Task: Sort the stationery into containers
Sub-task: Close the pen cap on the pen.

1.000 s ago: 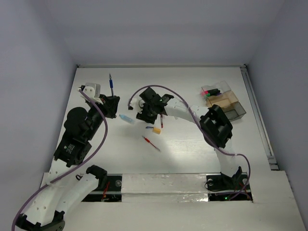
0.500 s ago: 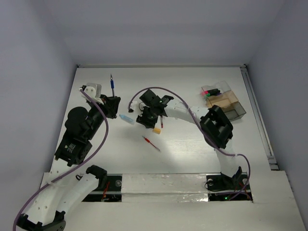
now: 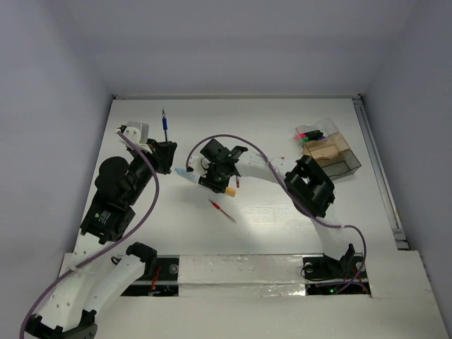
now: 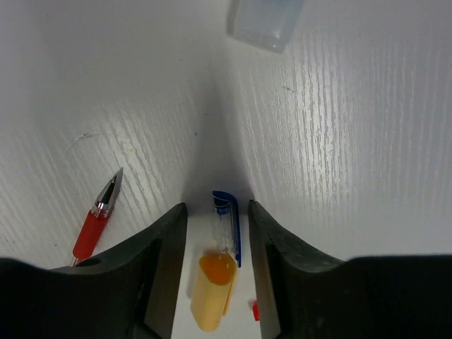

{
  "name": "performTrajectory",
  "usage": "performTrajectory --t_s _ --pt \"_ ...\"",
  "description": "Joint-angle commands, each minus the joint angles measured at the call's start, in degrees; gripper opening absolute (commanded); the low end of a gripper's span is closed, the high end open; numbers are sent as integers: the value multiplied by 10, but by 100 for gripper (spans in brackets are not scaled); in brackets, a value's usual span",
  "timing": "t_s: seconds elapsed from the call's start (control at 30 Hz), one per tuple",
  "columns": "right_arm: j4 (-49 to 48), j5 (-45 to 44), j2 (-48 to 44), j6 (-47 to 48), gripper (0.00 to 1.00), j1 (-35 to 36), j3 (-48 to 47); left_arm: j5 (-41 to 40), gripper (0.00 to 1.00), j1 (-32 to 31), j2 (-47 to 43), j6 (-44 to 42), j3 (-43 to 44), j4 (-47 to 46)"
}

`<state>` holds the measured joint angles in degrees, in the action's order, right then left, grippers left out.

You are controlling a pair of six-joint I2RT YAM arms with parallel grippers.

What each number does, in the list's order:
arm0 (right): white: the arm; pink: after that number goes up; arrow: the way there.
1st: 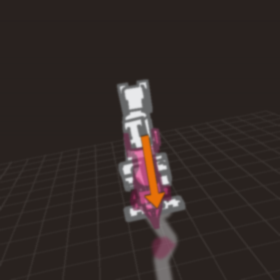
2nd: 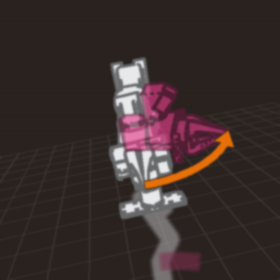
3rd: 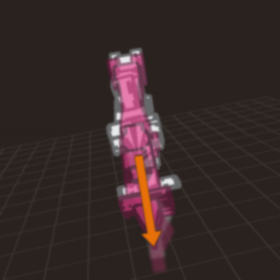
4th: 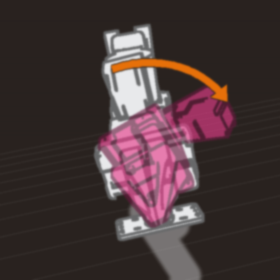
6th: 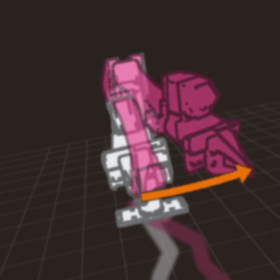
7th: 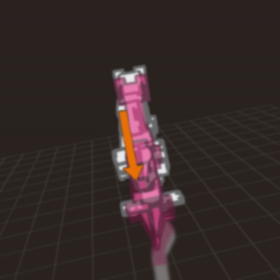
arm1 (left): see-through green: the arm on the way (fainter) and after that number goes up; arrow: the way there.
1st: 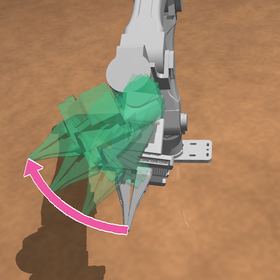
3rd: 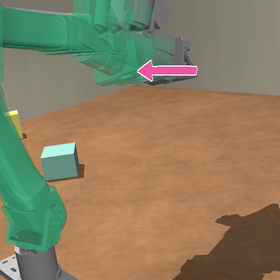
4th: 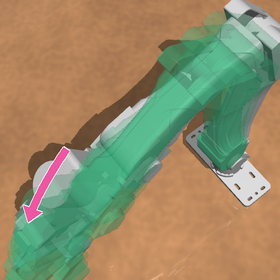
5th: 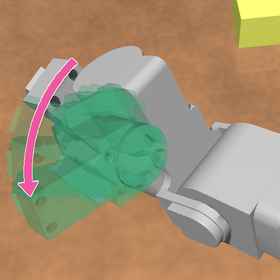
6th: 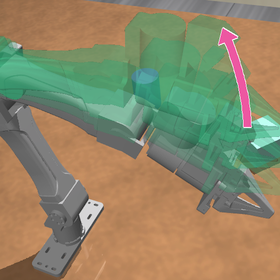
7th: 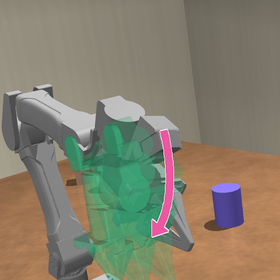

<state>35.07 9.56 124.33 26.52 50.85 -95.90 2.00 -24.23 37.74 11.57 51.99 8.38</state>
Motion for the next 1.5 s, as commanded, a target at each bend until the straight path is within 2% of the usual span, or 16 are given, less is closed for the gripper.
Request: performTrajectory --t_s 0.0,0.1,0.17,0.2,0.23,0.3,0.47,0.63,0.8,0.93,1.17,1.3,1.47 --pt "-27 -42 12 -10 42 7 11 9 0 6 -3 0 -7 -37" --pt "-30 -46 13 -11 33 7 12 9 0 6 -4 0 -7 -37" --pt "-31 -43 13 -11 19 7 13 8 0 6 -4 0 -7 -37" --pt "-34 -43 13 -10 19 7 13 8 0 6 -4 0 -7 -37" --pt "-39 -41 12 -11 9 7 17 8 0 6 -5 -1 -7 -37" --pt "-56 -38 7 -10 0 7 25 9 0 6 -5 0 -8 -38" --pt "-97 -17 -2 -18 0 2 40 10 0 6 0 1 -9 -39" --pt "-236 -46 -78 -58 0 -10 81 30 0 6 -5 6 -13 -47" --pt "-405 -79 -199 -161 0 -10 163 87 0 6 -6 21 -24 -71" --pt "-482 -111 -287 -233 0 -10 243 156 0 6 0 42 -38 -96" --pt "-581 -165 -414 -387 0 -10 321 288 0 6 -8 75 -92 -162" --pt "-652 -182 -464 -470 0 -10 346 308 0 6 -12 81 -122 -181" --pt "-743 -205 -475 -559 0 -10 367 315 0 6 -12 85 -128 -188"
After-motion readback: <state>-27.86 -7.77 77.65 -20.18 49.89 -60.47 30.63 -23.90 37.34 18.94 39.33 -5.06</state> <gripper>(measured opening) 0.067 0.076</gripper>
